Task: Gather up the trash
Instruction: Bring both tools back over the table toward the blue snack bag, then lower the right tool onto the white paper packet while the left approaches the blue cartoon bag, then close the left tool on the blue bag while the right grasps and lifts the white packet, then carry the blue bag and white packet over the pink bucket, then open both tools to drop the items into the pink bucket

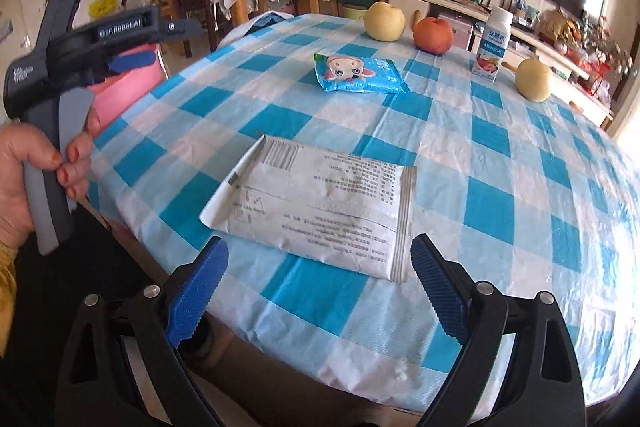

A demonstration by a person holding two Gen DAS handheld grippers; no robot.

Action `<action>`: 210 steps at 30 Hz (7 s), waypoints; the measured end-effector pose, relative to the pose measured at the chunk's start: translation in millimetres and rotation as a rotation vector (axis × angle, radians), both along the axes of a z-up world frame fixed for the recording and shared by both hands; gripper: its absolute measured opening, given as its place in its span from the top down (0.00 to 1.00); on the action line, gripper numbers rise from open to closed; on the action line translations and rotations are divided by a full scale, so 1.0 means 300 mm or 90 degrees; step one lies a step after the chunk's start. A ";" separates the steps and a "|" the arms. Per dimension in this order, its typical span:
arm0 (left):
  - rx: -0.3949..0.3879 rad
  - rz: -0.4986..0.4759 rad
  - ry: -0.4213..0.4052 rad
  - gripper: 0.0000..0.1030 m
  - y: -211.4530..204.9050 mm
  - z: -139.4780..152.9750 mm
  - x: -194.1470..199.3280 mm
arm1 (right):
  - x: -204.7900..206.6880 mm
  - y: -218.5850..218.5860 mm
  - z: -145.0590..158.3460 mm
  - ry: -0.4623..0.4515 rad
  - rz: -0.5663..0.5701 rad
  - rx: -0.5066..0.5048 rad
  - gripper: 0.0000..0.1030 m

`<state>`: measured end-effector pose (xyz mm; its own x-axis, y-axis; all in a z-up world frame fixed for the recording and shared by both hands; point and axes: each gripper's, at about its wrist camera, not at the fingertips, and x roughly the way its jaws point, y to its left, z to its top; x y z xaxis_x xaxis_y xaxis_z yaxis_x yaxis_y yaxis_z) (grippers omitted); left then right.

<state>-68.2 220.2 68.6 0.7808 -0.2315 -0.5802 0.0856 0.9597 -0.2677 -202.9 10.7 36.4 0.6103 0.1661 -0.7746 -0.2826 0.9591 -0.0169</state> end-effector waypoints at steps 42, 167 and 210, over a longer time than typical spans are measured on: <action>-0.031 -0.088 0.014 0.13 -0.102 -0.107 0.107 | 0.410 -0.071 -0.109 0.050 0.038 0.020 0.14; -0.071 0.034 -0.038 0.57 0.310 0.087 -0.191 | 0.242 0.276 0.226 -0.098 0.098 0.085 0.59; 0.101 0.224 -0.063 0.04 0.536 0.130 -0.200 | 0.316 0.610 0.233 -0.096 0.102 0.105 0.14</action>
